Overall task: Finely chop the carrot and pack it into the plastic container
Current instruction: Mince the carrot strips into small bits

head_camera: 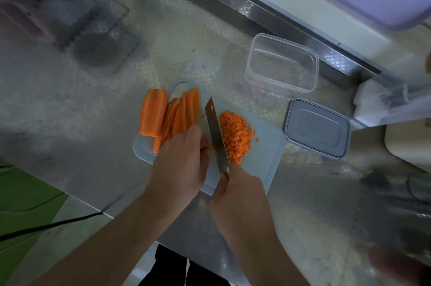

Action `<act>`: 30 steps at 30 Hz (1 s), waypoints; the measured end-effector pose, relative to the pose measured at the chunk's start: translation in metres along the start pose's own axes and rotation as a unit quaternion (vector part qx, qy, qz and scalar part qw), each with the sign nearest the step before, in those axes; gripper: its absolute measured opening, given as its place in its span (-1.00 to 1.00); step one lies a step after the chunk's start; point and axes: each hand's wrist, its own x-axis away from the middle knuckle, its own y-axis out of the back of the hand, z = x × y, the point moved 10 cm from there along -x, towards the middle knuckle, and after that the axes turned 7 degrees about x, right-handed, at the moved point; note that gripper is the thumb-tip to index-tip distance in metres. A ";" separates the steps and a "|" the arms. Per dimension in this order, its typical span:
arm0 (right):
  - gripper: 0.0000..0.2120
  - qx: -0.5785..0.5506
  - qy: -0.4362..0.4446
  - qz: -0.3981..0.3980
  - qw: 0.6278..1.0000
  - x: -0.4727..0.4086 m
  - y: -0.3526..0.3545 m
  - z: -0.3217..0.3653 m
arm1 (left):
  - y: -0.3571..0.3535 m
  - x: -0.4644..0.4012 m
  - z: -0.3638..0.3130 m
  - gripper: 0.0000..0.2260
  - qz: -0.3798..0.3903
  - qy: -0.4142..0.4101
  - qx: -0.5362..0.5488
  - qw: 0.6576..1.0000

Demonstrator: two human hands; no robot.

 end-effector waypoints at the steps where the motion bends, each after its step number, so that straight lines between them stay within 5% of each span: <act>1: -0.86 -0.005 0.001 -0.002 1.000 0.000 0.000 0.001 | 0.000 0.000 0.000 -0.83 -0.003 -0.002 0.001 1.000; 20: -0.73 -0.027 0.000 -0.045 0.999 0.000 0.021 0.002 | 0.001 -0.004 -0.008 -0.82 -0.013 -0.024 0.005 1.000; 30: -0.88 -0.007 -0.015 -0.002 1.000 -0.006 0.004 -0.001 | 0.001 -0.006 -0.010 -0.83 -0.006 -0.041 -0.005 0.999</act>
